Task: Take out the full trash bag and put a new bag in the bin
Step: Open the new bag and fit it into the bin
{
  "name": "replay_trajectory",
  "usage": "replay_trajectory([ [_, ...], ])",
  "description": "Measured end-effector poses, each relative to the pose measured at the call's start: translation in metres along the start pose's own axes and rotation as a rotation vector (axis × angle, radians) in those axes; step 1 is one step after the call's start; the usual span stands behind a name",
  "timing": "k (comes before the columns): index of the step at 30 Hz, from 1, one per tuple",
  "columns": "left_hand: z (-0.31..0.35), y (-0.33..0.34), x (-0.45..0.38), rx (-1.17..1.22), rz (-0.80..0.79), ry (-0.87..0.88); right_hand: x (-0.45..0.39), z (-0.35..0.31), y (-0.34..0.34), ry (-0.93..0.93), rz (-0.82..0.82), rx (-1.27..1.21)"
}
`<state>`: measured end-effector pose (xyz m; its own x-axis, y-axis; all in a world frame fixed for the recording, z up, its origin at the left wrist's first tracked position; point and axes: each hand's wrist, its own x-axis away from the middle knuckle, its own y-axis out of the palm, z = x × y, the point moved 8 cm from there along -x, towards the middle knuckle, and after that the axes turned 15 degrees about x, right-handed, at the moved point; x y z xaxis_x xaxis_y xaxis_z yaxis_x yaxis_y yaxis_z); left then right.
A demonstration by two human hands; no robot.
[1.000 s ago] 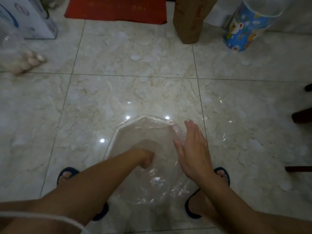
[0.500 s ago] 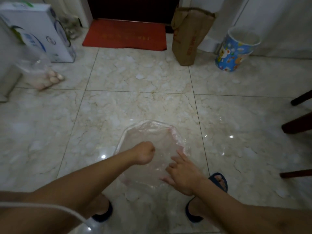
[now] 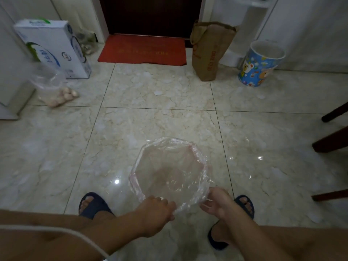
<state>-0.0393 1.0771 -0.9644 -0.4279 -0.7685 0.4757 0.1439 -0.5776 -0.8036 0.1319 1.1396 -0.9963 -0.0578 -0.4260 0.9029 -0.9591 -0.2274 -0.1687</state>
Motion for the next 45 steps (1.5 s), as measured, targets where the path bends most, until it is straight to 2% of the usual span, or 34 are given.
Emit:
replay_trajectory([
  [7, -0.003, 0.001, -0.005, 0.024, -0.054, 0.022, 0.006, -0.001, -0.01, -0.117, 0.121, -0.223],
  [10, -0.003, 0.003, -0.006, 0.037, -0.056, 0.019, 0.013, -0.012, -0.015, -0.22, 0.126, -0.069],
  [16, -0.004, 0.004, -0.005, 0.03, -0.034, 0.017, 0.018, -0.014, -0.023, -0.347, 0.264, 0.108],
  [21, -0.005, 0.003, -0.004, 0.035, -0.005, 0.028, 0.013, -0.006, -0.013, -0.22, 0.01, -0.284],
  [27, -0.004, 0.004, -0.004, 0.036, 0.013, 0.032, 0.011, -0.002, 0.0, -0.131, -0.221, -0.598],
  [35, -0.005, 0.007, -0.005, 0.045, -0.003, 0.02, -0.005, 0.005, 0.0, -0.104, -0.312, -0.561],
  [38, -0.004, 0.005, -0.004, 0.047, 0.002, 0.023, -0.018, 0.008, 0.002, -0.064, -0.256, -0.467],
  [45, -0.005, 0.004, -0.003, 0.094, -0.047, 0.0, -0.057, -0.005, -0.008, -0.038, 0.205, -0.09],
])
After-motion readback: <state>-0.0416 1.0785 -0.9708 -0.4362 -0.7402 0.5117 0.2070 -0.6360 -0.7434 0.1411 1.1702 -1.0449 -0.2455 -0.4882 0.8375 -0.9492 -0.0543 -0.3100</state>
